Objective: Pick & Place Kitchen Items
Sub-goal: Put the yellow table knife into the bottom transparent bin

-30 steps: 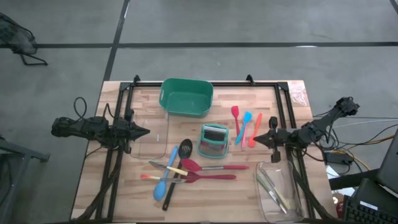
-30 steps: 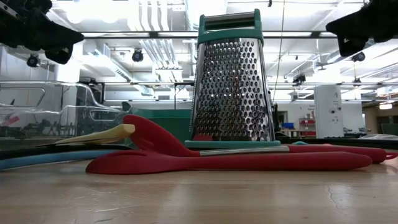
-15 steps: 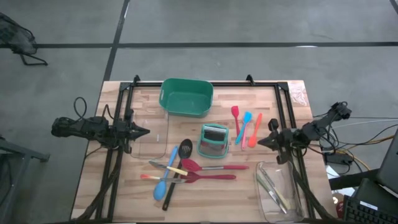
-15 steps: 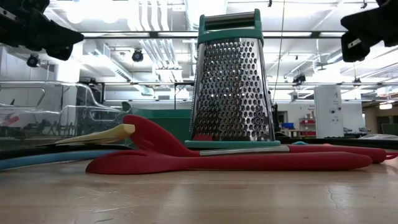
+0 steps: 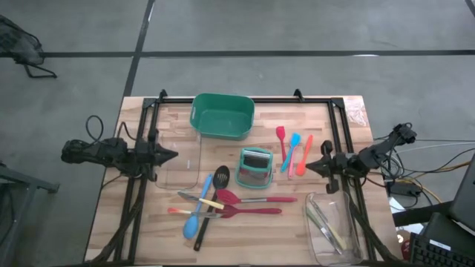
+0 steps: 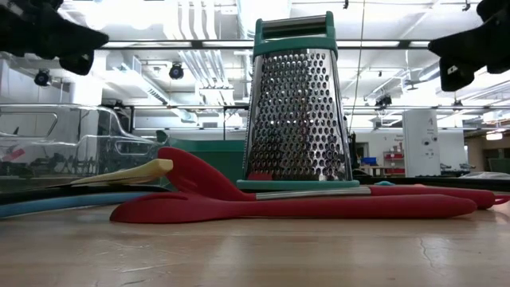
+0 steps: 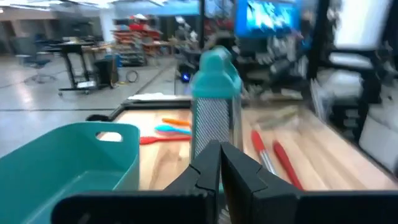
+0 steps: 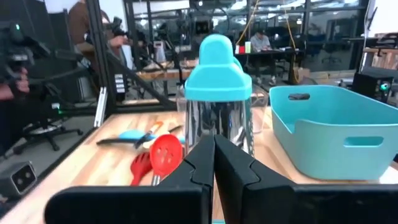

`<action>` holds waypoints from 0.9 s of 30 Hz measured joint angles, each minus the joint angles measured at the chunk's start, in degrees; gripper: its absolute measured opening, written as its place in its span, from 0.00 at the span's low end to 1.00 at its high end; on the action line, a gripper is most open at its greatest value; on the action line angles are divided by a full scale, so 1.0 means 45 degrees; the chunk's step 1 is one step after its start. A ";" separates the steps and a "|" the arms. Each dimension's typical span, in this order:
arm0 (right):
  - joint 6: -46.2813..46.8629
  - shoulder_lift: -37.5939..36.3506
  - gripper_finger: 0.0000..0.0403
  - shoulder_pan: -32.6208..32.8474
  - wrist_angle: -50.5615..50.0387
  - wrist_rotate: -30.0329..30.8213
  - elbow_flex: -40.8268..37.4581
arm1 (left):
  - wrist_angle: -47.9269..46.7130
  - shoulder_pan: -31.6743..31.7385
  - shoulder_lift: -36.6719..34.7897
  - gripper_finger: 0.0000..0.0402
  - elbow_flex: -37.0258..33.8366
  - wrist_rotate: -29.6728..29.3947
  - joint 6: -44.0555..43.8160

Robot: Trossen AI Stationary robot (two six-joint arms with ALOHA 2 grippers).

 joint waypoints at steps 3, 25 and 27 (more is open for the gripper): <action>0.0015 0.0163 0.02 0.0000 -0.0057 0.0003 -0.0019 | 0.1361 0.0003 0.0041 0.05 0.0000 -0.0309 -0.1593; -0.0904 0.0403 0.02 0.0005 -0.0014 0.0144 -0.0019 | 0.6959 0.0006 0.5297 0.04 0.1329 0.2109 -0.4537; -0.0889 0.0403 0.02 0.0005 -0.0019 0.0148 -0.0019 | 0.6792 -0.0080 0.6303 0.03 0.1932 0.2202 -0.4318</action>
